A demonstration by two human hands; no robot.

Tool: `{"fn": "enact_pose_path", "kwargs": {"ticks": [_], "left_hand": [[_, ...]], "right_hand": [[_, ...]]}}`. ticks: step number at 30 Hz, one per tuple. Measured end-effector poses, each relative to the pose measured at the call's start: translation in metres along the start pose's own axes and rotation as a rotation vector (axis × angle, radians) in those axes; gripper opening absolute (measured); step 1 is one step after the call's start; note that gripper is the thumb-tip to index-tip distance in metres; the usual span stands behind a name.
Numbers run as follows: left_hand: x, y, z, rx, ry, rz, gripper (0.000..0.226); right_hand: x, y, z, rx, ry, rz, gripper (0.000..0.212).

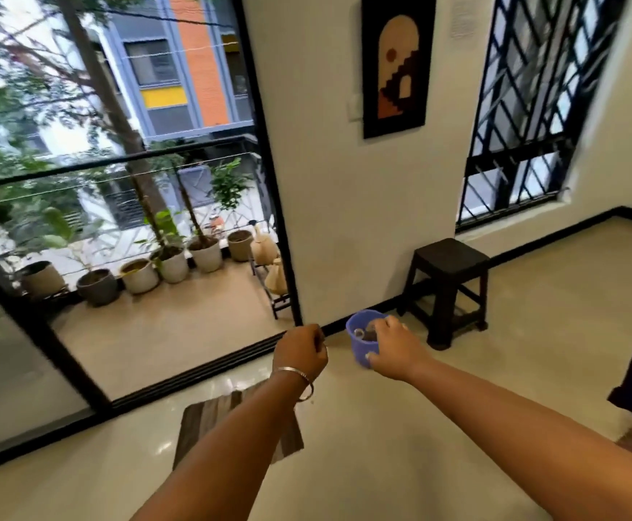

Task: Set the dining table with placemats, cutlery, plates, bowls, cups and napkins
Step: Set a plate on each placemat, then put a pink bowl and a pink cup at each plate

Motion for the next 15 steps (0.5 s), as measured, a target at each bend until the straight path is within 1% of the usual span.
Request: {"fn": "enact_pose_path", "kwargs": {"ticks": [2,4,7,9,12,15], "left_hand": [[0.017,0.054,0.015,0.107,0.079,-0.048,0.016],[0.035,0.097,0.036,0.189,0.089,-0.086,0.016],[0.079,0.146,0.095,0.349,0.077,-0.179,0.014],[0.110,0.166,0.137,0.458,0.084,-0.233,0.016],[0.161,0.184,0.216,0.636,0.013,-0.357,0.021],[0.198,0.187,0.293,0.756,-0.031,-0.434,0.023]], "right_hand": [[-0.011,0.033,0.021,0.077,0.055,0.061,0.055],[-0.024,0.052,0.046,0.149,0.094,0.135,0.053],[-0.041,0.071,0.103,0.284,0.143,0.192,0.062],[-0.053,0.075,0.142,0.350,0.148,0.218,0.063],[-0.078,0.070,0.214,0.486,0.121,0.277,0.062],[-0.104,0.048,0.280,0.627,0.137,0.341,0.058]]}}
Point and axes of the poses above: each hand's wrist, its own y-axis towards the middle knuckle, its own x-axis out of the palm, z = x × y, the point moved 7 cm from there along y, towards the middle knuckle, and after that the axes turned 9 degrees about y, right-handed, at the moved point
